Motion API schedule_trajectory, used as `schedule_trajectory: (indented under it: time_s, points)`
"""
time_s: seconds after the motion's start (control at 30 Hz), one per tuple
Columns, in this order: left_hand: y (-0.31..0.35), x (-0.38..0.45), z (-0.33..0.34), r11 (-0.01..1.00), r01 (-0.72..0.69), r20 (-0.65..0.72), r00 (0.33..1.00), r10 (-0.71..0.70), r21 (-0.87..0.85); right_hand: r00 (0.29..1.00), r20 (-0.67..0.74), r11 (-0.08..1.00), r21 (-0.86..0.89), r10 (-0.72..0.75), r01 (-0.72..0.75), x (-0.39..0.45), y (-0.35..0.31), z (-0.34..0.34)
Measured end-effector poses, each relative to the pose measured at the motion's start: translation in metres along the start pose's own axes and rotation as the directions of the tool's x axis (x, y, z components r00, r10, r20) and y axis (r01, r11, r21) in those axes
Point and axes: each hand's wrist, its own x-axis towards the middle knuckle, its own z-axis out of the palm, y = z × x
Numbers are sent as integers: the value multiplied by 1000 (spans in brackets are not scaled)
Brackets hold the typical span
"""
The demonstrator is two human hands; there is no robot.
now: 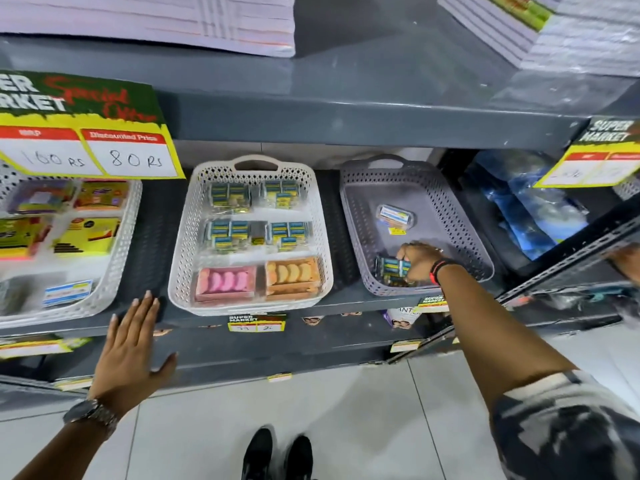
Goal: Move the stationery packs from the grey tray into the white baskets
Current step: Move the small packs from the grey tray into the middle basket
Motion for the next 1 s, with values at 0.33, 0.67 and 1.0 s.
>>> schedule_trajectory:
  time_s: [0.33,0.67,1.0]
  points:
    - [5,0,-3,1000,23,-4,1000,-23,-3,988,-142,938,346,58,-5,-5,-2,-30]
    - [6,-1,-5,999,45,7,999,-45,-7,889,-419,800,459,-188,385,-8,-107,-98]
    - [5,-1,-6,999,40,5,999,-40,-36,938,-191,885,317,-291,339,40,-192,-40]
